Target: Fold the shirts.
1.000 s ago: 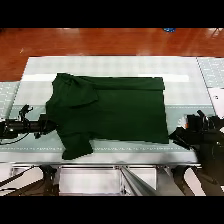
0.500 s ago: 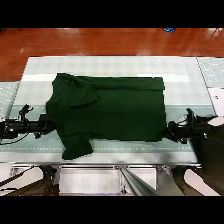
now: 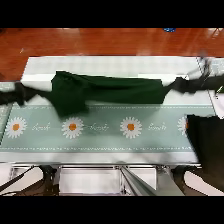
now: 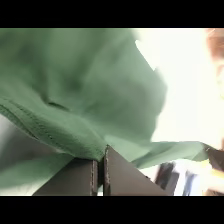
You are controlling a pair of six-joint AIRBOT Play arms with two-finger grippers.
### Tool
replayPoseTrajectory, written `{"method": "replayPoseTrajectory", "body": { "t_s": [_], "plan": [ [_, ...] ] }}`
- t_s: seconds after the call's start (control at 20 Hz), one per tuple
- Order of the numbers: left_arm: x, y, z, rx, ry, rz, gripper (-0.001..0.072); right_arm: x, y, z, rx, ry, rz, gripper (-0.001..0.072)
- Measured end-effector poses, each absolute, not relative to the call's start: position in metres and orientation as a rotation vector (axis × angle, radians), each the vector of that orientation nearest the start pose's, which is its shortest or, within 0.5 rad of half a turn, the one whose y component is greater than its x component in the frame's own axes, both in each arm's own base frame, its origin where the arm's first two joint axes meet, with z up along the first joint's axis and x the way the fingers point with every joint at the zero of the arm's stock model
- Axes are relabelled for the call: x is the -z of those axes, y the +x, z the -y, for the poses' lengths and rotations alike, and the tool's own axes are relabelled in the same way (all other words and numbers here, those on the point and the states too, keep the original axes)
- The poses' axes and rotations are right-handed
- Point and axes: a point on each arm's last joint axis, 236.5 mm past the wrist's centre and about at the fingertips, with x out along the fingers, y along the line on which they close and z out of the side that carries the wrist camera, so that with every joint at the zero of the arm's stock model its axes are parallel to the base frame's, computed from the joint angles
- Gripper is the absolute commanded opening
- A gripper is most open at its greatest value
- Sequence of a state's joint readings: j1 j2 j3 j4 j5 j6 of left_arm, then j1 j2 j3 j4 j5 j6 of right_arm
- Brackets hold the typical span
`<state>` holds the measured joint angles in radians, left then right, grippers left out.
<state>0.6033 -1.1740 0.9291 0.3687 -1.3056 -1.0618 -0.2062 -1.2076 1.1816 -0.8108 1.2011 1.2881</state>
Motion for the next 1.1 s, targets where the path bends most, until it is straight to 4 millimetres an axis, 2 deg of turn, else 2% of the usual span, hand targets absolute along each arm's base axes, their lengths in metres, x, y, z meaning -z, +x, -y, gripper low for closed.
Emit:
{"method": "replayPoseTrajectory", "body": {
  "t_s": [0.05, 0.15, 0.25, 0.35, 0.5, 0.65, 0.8, 0.95, 1.0, 1.1],
  "plan": [
    [-0.148, 0.395, -0.008, 0.464, -0.930, -0.694, 0.0017, -0.145, 0.414, -0.067, -0.421, 0.469, -0.933, 0.0020],
    [-0.235, 0.403, -0.008, 0.522, -0.805, -0.525, 0.0017, -0.224, 0.423, -0.059, -0.414, 0.357, -0.793, 0.0020],
    [-0.309, 0.394, -0.003, 0.532, -0.670, -0.403, 0.0017, -0.301, 0.412, -0.056, -0.407, 0.263, -0.655, 0.0020],
    [-0.367, 0.373, 0.004, 0.494, -0.527, -0.309, 0.0018, -0.364, 0.384, -0.057, -0.389, 0.186, -0.525, 0.0020],
    [-0.428, 0.328, 0.017, 0.385, -0.339, -0.194, 0.0017, -0.423, 0.329, -0.054, -0.330, 0.091, -0.383, 0.0020],
    [-0.460, 0.280, 0.026, 0.249, -0.191, -0.111, 0.0017, -0.457, 0.273, -0.044, -0.232, 0.029, -0.286, 0.0020],
    [-0.471, 0.233, 0.042, 0.180, -0.058, -0.072, 0.0018, -0.471, 0.225, -0.035, -0.149, 0.003, -0.231, 0.0020],
    [-0.477, 0.186, 0.038, 0.111, 0.028, -0.036, 0.0017, -0.457, 0.199, -0.030, -0.102, 0.012, -0.266, 0.0020],
    [-0.479, 0.172, 0.029, 0.075, 0.036, -0.019, 0.0017, -0.448, 0.194, -0.028, -0.090, 0.021, -0.295, 0.0020],
    [-0.476, 0.155, 0.012, 0.019, 0.029, -0.021, 0.0018, -0.427, 0.191, -0.027, -0.085, 0.047, -0.365, 0.0019]
  ]
}}
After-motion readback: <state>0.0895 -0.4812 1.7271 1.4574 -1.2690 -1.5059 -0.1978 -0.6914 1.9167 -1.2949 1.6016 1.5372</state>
